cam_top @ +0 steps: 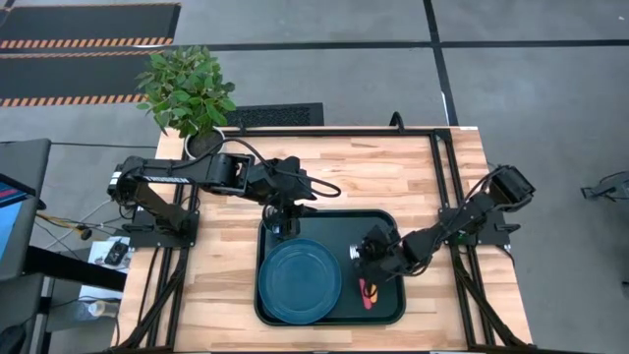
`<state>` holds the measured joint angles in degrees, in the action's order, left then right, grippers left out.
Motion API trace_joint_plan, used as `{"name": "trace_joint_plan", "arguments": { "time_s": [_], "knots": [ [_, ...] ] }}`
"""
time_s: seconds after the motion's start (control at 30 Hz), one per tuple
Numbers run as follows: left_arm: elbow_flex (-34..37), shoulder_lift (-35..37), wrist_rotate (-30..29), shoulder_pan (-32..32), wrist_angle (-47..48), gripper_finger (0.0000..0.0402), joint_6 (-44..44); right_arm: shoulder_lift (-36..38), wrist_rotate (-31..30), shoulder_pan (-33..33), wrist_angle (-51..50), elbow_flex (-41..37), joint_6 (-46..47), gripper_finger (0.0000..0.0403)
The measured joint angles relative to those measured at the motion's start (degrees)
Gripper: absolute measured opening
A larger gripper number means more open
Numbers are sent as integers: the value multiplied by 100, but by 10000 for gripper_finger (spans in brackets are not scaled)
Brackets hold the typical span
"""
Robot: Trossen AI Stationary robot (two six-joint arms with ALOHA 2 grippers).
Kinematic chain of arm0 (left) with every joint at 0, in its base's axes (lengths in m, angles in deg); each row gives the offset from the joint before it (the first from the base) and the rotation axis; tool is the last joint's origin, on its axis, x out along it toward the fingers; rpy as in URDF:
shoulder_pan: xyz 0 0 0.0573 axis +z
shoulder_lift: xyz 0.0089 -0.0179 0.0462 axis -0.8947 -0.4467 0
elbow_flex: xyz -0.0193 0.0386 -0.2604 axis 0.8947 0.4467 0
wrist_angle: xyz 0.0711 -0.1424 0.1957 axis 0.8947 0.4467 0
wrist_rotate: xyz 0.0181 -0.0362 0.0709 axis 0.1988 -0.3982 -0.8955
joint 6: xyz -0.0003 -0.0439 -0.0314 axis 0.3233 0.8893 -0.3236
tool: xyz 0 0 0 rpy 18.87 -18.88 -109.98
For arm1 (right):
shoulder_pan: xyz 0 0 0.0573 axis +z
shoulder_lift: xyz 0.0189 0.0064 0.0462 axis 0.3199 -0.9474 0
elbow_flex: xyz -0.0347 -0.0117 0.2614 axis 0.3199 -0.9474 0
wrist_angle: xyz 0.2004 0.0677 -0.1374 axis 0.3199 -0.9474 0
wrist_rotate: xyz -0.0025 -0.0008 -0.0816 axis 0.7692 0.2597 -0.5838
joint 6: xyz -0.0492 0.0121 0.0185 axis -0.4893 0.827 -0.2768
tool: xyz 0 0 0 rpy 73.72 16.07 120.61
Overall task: Pick and place plate/cup/fork/spoon on tray
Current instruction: Put the pink fork on the black serving tray to the left of the brown spoon
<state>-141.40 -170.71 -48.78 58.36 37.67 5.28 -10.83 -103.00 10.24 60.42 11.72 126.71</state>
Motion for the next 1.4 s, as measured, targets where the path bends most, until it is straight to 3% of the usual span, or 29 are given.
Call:
{"name": "trace_joint_plan", "arguments": {
  "time_s": [0.2,0.5,0.83,1.4],
  "knots": [
    [0,0,-2,0,27,122,2,0,146,142,-1403,470,221,132],
    [0,0,-179,0,31,122,0,0,277,37,-3101,497,1015,121],
    [0,0,-177,0,28,122,17,-24,435,-364,-3255,499,320,118],
    [0,0,-173,0,83,122,67,-26,505,-423,-2830,115,345,118]
  ]
}}
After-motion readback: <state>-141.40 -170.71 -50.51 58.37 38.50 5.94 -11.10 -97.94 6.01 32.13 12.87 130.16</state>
